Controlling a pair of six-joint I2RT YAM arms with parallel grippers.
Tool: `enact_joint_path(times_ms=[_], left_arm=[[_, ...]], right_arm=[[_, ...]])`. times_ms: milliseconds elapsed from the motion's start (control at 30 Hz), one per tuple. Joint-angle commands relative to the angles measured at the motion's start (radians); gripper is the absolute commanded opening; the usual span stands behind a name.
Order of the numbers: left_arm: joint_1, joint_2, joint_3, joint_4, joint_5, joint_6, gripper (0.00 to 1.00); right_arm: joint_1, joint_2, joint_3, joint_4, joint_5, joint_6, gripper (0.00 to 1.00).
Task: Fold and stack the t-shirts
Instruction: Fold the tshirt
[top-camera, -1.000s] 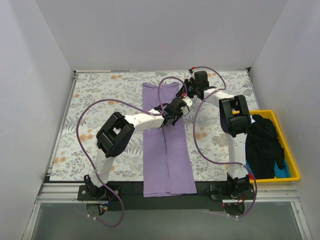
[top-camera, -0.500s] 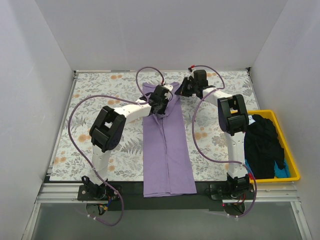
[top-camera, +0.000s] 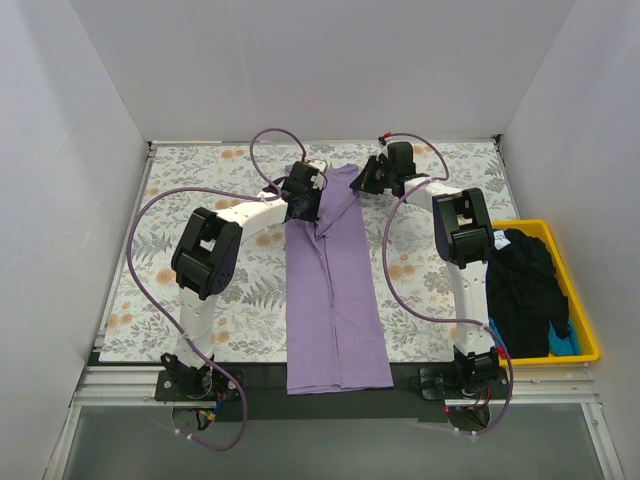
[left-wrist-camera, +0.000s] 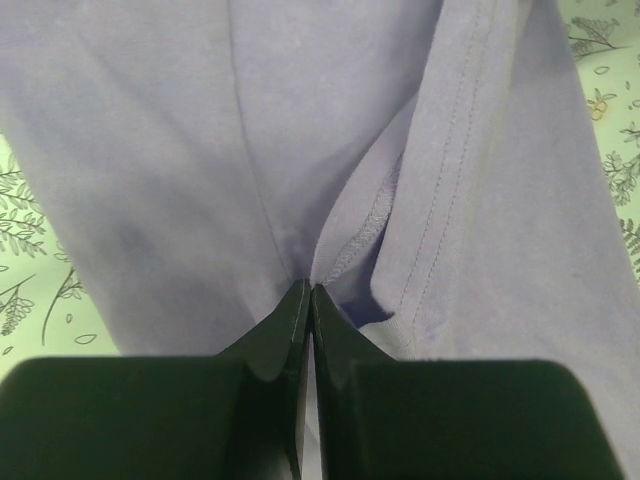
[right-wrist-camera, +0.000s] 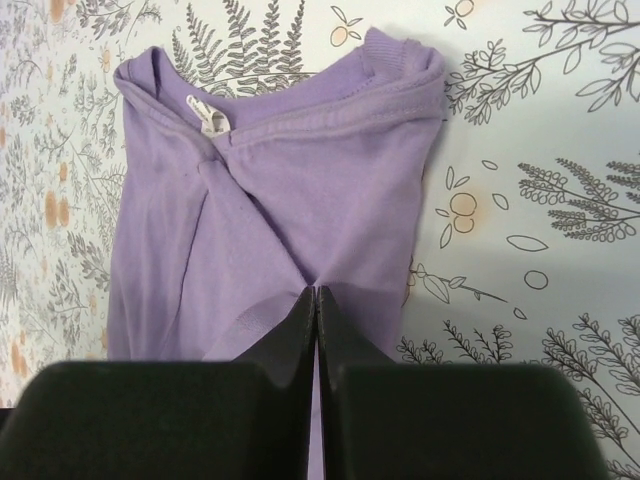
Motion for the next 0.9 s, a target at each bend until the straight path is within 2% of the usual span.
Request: enact_joint_path(times_ms=[0,300,400,700,867], left_arm=[[0.021,-0.051,0.011,0.001,0.019,-0.014,0.00],[0.036,-0.053,0.003,0.021,0.028,-0.031,0.03],[0.036,-0.042,0.004,0.024,0.034,-0.048,0.08],[0.036,-0.028,0.007,0.037,0.108,-0.092,0.08],[0.038,-0.021,0.009,0.033,0.075,-0.109,0.08]], right_arm=[[-0.007,0.009,0.043,0.055,0.013,0.021,0.01],[-0.010,0.029,0.046,0.085,0.011,0.046,0.01],[-0.012,0.030,0.049,0.089,0.016,0.047,0.01],[-0.012,0.018,0.069,0.118,0.028,0.029,0.01],[-0.013,0.027,0.096,0.117,0.042,0.027,0.01]])
